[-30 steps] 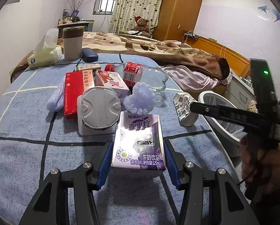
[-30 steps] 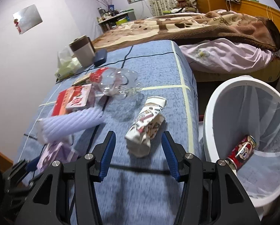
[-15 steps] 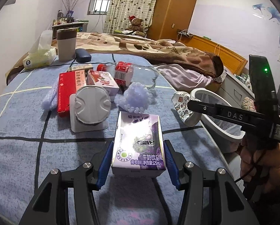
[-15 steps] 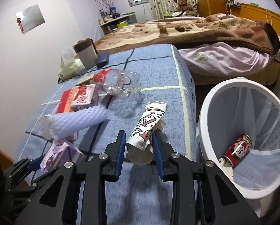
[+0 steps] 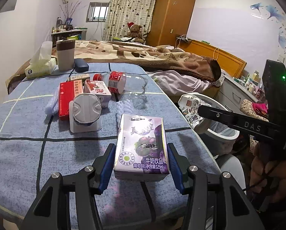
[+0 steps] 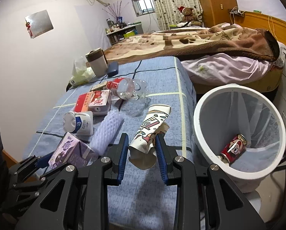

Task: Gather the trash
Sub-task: 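Carry carton and paper tube over the bin and release both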

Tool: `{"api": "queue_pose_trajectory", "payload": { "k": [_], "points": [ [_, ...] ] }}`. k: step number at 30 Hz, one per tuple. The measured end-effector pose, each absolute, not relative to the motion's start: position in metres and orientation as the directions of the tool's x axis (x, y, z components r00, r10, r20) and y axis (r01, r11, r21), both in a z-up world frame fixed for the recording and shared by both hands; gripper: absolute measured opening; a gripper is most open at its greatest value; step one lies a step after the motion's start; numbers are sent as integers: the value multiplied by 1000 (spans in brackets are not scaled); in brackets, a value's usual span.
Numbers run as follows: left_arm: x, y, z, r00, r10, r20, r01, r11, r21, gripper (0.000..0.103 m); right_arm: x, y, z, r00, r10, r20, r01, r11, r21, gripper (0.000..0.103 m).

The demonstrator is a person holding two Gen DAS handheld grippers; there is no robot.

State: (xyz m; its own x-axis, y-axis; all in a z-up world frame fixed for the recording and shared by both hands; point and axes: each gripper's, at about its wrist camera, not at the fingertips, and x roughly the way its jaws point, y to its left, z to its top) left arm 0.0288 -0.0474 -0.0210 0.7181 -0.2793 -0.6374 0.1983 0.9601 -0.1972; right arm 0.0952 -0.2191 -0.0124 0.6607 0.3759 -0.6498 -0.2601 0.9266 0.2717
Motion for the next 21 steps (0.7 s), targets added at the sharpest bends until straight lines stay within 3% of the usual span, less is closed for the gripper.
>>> {"api": "queue_pose_trajectory", "payload": {
  "k": [21],
  "points": [
    [76, -88, -10, 703, -316, -637, 264, 948, -178, 53, 98, -263, -17, 698, 313, -644, -162, 945, 284, 30]
  ]
}}
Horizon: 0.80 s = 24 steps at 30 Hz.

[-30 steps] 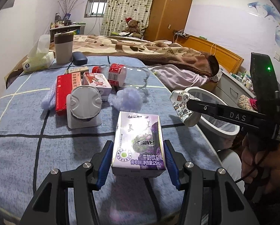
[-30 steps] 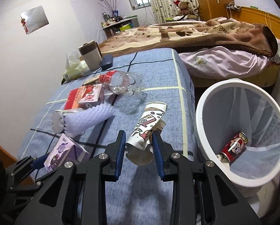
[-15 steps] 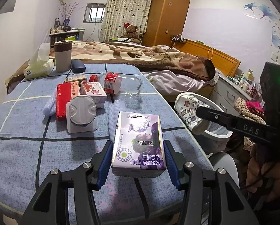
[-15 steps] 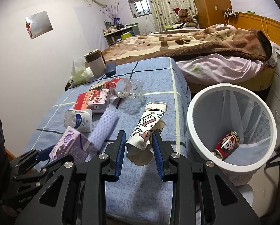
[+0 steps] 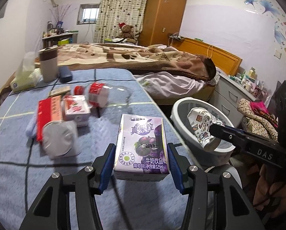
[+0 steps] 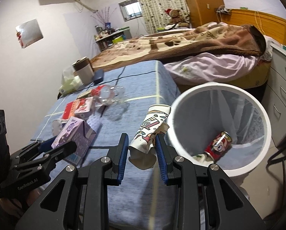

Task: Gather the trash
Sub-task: 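Carry carton and paper tube over the bin and release both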

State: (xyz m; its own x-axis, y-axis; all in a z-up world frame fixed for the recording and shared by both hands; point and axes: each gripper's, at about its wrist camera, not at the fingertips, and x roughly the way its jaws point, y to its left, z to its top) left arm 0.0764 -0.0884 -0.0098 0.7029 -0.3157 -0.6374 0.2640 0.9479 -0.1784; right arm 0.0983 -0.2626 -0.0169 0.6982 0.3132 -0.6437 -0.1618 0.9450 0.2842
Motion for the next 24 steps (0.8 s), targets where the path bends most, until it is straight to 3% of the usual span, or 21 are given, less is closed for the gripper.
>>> {"api": "queue_pose_trajectory", "payload": {
  "k": [24],
  "points": [
    [156, -217, -18, 585, -463, -666, 460, 865, -199, 53, 107, -345, -41, 706, 203, -679, 38, 946, 322, 30]
  ]
}}
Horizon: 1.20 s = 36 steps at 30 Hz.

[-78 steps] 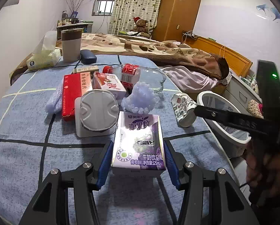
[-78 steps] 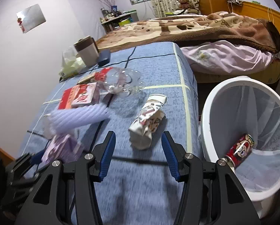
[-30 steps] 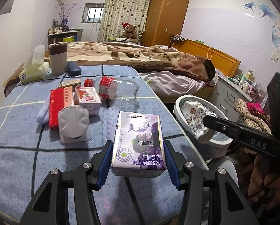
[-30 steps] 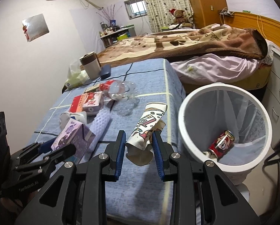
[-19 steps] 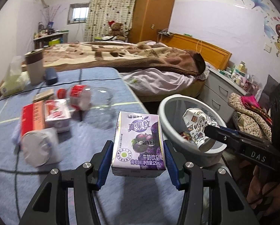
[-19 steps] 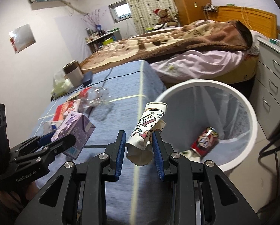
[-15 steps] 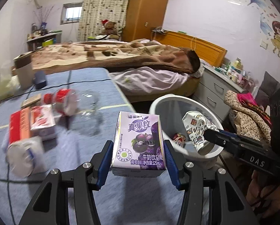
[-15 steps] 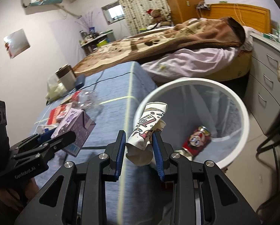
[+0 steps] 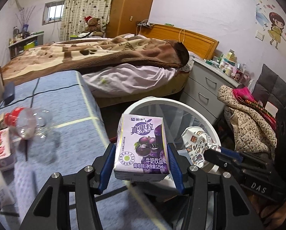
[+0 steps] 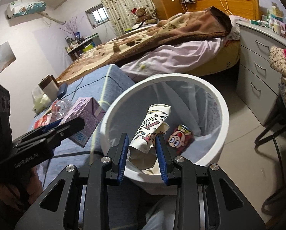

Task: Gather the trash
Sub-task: 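Carry carton and paper tube over the bin and release both, then move both tools back to the table and grasp the white cup with the left tool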

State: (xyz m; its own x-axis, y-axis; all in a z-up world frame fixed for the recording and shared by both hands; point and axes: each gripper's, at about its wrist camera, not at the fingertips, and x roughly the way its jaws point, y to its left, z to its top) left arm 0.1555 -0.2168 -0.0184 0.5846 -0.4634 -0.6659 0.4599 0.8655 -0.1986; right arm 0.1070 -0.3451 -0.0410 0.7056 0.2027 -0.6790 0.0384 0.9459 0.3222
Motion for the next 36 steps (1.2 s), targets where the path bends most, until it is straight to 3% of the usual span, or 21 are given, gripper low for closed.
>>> {"api": "queue_pose_trajectory", "payload": {
  "k": [12, 16, 36],
  "points": [
    [174, -245, -31, 531, -498, -685, 497, 838, -224, 54, 108, -359, -48, 696, 186, -693, 75, 942, 328, 32],
    [179, -243, -34, 523, -496, -694, 485, 842, -236, 56, 107, -358, -45, 703, 184, -687, 74, 942, 328, 45],
    [143, -190, -9, 611, -430, -665, 403, 892, -206, 58, 98, -327, -26, 713, 227, -664, -27, 955, 297, 45]
  ]
}}
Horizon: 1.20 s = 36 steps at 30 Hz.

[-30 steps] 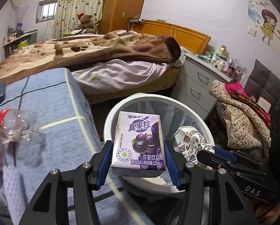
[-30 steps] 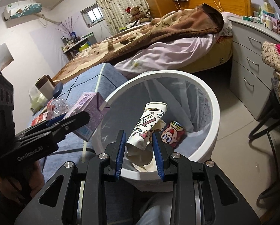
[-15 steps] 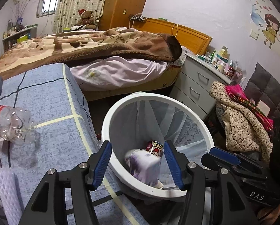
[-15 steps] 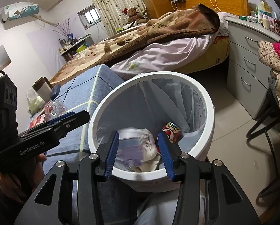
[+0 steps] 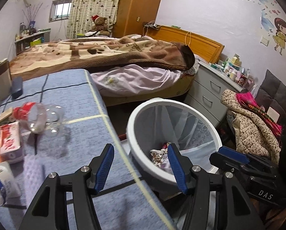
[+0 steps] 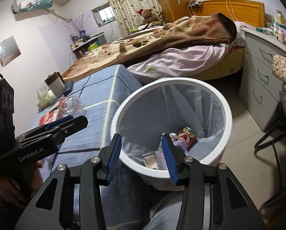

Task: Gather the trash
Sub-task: 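Move both tools back to the table and grasp the white cup with the left tool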

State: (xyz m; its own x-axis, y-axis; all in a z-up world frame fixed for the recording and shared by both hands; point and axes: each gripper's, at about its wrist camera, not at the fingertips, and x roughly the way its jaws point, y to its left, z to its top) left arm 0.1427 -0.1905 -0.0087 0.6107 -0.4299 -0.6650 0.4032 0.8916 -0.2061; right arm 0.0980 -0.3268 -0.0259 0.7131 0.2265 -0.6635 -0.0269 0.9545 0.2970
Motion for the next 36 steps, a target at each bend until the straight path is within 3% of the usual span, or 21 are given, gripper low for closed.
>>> {"api": "queue_pose_trajectory", "payload": {
  "k": [21, 24, 36],
  "points": [
    [110, -94, -6, 700, -291, -652, 224, 956, -187, 58, 102, -266, -18, 668, 341, -661, -198, 938, 283, 46],
    [107, -79, -5, 713, -252, -654, 182, 968, -175, 58, 105, -259, -17, 663, 360, -657, -217, 932, 291, 54],
    [98, -10, -6, 748, -103, -655, -3, 987, -158, 58, 118, -232, -13, 646, 415, -641, -301, 910, 286, 55]
  ]
}}
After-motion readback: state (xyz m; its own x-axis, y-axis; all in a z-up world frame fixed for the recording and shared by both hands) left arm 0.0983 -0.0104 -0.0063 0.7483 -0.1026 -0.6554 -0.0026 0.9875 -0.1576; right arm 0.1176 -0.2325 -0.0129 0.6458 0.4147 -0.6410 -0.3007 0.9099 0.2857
